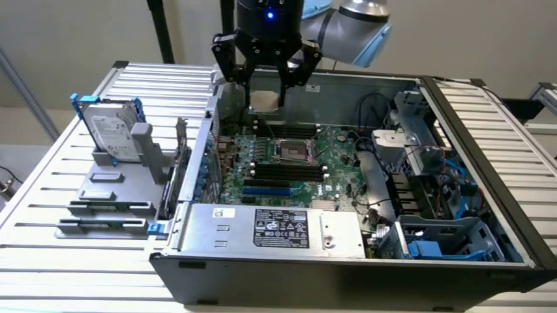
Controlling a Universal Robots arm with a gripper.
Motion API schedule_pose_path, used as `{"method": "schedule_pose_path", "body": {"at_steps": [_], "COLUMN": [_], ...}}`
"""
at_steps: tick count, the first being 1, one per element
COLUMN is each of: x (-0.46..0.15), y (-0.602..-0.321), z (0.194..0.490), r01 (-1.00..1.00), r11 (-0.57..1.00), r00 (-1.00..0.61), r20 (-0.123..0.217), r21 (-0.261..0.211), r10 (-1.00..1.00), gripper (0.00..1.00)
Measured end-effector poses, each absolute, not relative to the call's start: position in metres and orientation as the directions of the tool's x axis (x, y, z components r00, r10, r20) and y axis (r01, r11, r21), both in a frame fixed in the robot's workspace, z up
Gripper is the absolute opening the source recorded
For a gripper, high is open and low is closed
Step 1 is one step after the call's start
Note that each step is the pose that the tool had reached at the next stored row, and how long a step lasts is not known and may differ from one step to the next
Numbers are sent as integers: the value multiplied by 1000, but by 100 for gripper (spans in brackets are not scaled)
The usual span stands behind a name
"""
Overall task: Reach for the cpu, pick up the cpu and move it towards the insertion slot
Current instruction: 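Pick up the cpu and move it towards the insertion slot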
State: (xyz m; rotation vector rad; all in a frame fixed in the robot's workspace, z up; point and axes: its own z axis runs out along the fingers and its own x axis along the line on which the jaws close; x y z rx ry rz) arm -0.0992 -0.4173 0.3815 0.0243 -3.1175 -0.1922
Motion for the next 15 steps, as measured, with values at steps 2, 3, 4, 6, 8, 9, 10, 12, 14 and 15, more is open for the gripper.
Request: {"method": "schedule_pose_path", "body": {"at_steps": [2,3,4,6,8,9,10,12,14,15], "x": [-94,-92,-90,-87,-84,-82,-81,-77,-74,-72], "y": [-413,-409,-406,-399,-392,-389,-386,-380,-375,-373], "z": [381,380,380,379,378,378,377,376,375,374], "r01": [-14,-14,-14,-14,-14,-14,-14,-14,-14,-14], "r11": [992,992,992,993,993,993,993,994,995,996], "r00": [-1000,-1000,-1000,-1000,-1000,-1000,-1000,-1000,-1000,-1000], "r20": [17,17,17,17,17,17,17,17,18,18], "r21": [123,123,122,120,118,116,113,105,96,92], "r10": [-17,-17,-16,-17,-17,-16,-17,-16,-16,-16], "gripper": [54,54,54,54,54,54,54,54,54,54]}}
